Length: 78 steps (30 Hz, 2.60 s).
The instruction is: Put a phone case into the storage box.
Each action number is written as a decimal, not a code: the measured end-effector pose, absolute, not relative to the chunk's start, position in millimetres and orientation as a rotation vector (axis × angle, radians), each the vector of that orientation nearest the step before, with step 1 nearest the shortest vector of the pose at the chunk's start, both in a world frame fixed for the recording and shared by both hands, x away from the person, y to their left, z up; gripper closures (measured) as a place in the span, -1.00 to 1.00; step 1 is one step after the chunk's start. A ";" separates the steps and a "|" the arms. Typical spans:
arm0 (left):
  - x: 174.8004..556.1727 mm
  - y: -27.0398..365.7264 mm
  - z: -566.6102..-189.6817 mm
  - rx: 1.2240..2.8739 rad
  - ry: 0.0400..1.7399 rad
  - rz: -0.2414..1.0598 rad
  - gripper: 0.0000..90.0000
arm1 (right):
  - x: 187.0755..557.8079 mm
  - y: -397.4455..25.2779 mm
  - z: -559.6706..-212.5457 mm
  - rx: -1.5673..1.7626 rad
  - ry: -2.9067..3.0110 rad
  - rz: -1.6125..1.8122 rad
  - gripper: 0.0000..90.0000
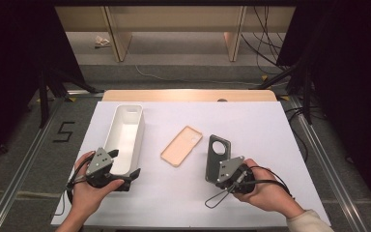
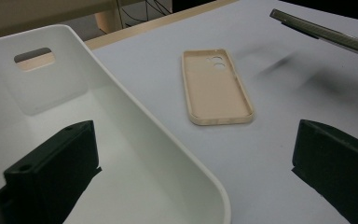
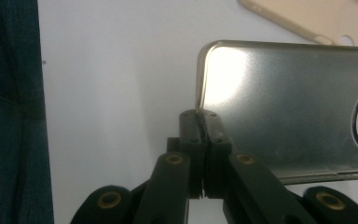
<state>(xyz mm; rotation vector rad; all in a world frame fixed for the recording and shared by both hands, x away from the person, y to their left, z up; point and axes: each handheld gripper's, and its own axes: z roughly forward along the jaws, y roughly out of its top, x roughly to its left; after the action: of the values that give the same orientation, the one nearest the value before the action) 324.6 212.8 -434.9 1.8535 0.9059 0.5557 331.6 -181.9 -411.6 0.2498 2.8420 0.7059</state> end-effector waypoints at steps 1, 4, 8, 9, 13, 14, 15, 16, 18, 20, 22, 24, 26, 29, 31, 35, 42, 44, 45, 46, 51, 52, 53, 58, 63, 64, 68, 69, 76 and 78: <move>324.5 212.4 -434.4 1.853 0.905 0.555 -1.00 | 331.6 -182.3 -411.3 0.237 2.840 0.719 0.99; 324.6 210.4 -431.7 1.848 0.897 0.545 -0.99 | 330.5 -183.4 -409.1 0.231 2.821 0.763 0.99; 324.2 203.4 -422.9 1.827 0.887 0.522 -0.95 | 329.6 -184.5 -409.8 0.230 2.806 0.800 0.99; 323.7 200.6 -419.9 1.831 0.877 0.519 -0.94 | 329.7 -184.7 -410.1 0.218 2.807 0.801 0.99; 325.1 185.0 -408.5 1.852 0.850 0.493 -0.93 | 329.3 -186.0 -409.9 0.222 2.790 0.829 0.99; 325.1 185.0 -408.5 1.852 0.850 0.493 -0.92 | 329.3 -186.0 -409.9 0.222 2.790 0.829 0.99; 328.1 177.1 -404.2 1.854 0.830 0.479 -0.92 | 328.9 -186.4 -409.6 0.221 2.783 0.839 0.99; 329.9 173.1 -402.5 1.855 0.829 0.470 -0.92 | 328.8 -186.6 -409.5 0.219 2.784 0.840 0.99; 331.9 169.2 -400.9 1.854 0.824 0.463 -0.91 | 328.4 -187.1 -409.2 0.218 2.769 0.854 0.99; 337.9 158.2 -396.1 1.857 0.812 0.442 -0.91 | 328.3 -187.7 -408.7 0.217 2.768 0.855 0.99; 341.9 150.7 -393.3 1.865 0.804 0.434 -0.91 | 328.7 -188.2 -409.0 0.215 2.768 0.862 0.99; 345.3 143.8 -391.1 1.872 0.796 0.431 -0.90 | 328.8 -188.4 -409.5 0.213 2.762 0.867 0.99; 348.3 137.9 -389.1 1.872 0.786 0.422 -0.90 | 328.3 -188.3 -409.7 0.210 2.757 0.869 0.99; 352.6 131.4 -386.8 1.880 0.779 0.413 -0.89 | 328.2 -188.1 -409.8 0.203 2.760 0.873 0.99; 355.7 127.9 -386.1 1.879 0.779 0.402 -0.89 | 328.1 -188.2 -409.8 0.204 2.754 0.877 0.99; 361.0 120.9 -385.5 1.883 0.780 0.388 -0.89 | 328.4 -188.4 -409.0 0.197 2.748 0.880 0.99; 368.4 108.8 -384.5 1.894 0.777 0.371 -0.88 | 328.0 -188.0 -409.7 0.200 2.747 0.886 0.99; 370.5 105.6 -383.9 1.894 0.777 0.365 -0.87 | 327.8 -187.6 -409.6 0.196 2.743 0.888 0.99; 371.5 104.0 -383.7 1.897 0.776 0.362 -0.87 | 327.8 -187.5 -409.6 0.192 2.746 0.887 0.99; 372.6 102.4 -383.7 1.901 0.775 0.361 -0.87 | 327.6 -187.4 -409.5 0.193 2.741 0.888 0.99; 377.9 95.7 -384.1 1.912 0.779 0.342 -0.86 | 327.7 -187.4 -409.6 0.195 2.747 0.888 0.99; 380.8 91.8 -384.3 1.913 0.784 0.330 -0.85 | 327.8 -187.3 -409.8 0.193 2.751 0.889 0.99; 380.8 91.8 -384.3 1.913 0.784 0.330 -0.84 | 327.8 -187.3 -409.8 0.193 2.751 0.889 0.99; 386.6 77.4 -384.2 1.928 0.774 0.303 -0.82 | 327.3 -186.4 -410.0 0.189 2.749 0.892 0.99; 390.9 66.7 -385.4 1.940 0.766 0.276 -0.80 | 326.8 -185.7 -410.2 0.194 2.750 0.892 0.99; 391.9 64.3 -385.2 1.943 0.773 0.269 -0.80 | 326.8 -185.6 -410.2 0.192 2.751 0.892 0.99; 397.1 50.7 -386.7 1.956 0.801 0.244 -0.69 | 326.5 -185.0 -409.9 0.182 2.748 0.893 0.99; 397.1 50.7 -386.7 1.956 0.801 0.244 -0.67 | 326.6 -185.0 -409.8 0.181 2.747 0.894 0.99; 408.5 30.7 -391.5 2.007 0.839 0.173 -0.63 | 324.3 -182.6 -408.7 0.162 2.738 0.897 0.99; 412.3 27.1 -392.6 2.014 0.850 0.160 -0.62 | 323.7 -181.9 -408.3 0.155 2.737 0.892 0.99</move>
<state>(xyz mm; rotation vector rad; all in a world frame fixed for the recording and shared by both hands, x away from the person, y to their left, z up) 412.3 27.1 -392.6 2.0143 0.8496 0.1600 323.7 -181.9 -408.3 0.1547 2.7367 0.8920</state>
